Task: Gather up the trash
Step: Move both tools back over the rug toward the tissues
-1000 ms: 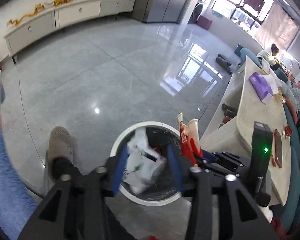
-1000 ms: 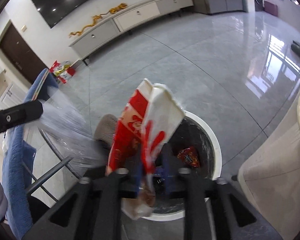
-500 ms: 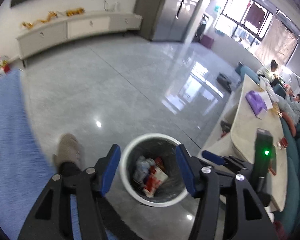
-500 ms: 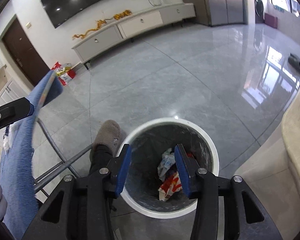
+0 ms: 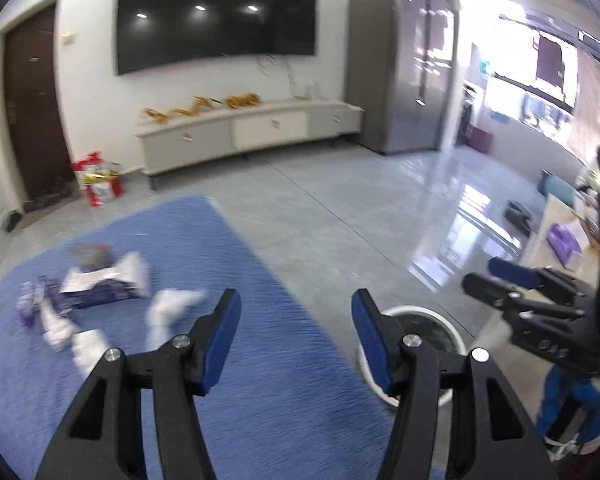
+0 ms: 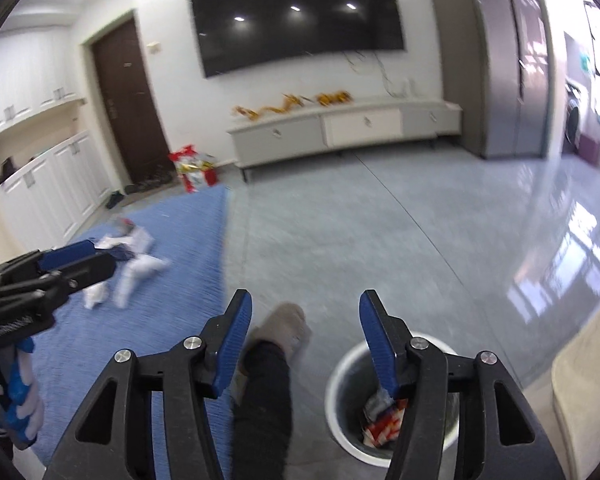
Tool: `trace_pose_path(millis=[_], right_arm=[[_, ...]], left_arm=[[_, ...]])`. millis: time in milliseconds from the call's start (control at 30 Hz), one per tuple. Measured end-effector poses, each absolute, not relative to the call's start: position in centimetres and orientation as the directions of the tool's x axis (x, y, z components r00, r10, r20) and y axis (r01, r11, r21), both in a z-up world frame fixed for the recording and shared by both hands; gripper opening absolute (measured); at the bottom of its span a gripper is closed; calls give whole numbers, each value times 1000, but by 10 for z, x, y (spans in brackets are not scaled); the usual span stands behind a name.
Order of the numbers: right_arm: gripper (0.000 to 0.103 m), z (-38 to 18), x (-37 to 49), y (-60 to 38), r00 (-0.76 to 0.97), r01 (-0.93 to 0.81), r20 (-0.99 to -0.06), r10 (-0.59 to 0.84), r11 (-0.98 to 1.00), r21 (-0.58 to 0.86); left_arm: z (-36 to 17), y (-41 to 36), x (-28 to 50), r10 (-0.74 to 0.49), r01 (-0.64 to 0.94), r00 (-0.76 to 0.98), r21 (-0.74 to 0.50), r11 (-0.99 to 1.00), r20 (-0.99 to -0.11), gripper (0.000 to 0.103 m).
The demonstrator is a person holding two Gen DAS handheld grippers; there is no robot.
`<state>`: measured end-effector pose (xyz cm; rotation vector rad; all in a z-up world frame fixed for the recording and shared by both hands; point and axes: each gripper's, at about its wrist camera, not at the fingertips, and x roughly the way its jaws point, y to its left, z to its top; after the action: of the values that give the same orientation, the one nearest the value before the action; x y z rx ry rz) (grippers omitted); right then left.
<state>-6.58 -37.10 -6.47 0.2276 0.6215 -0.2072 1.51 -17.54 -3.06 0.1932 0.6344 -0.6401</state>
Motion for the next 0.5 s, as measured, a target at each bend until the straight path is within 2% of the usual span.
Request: trace_pose_path(millis=[267, 400, 500], right_arm=[[67, -20, -49, -299, 848, 124, -526, -64, 989, 80], [80, -7, -44, -269, 860, 79, -509, -44, 996, 48], [89, 1, -38, -247, 864, 56, -502, -42, 998, 12]], left_arm=[[-15, -94, 15, -393, 476, 738, 9, 880, -549, 60], [-11, -50, 15, -346, 405, 777, -2, 914, -526, 61], [-11, -24, 14, -313, 357, 801, -13, 934, -510, 67]])
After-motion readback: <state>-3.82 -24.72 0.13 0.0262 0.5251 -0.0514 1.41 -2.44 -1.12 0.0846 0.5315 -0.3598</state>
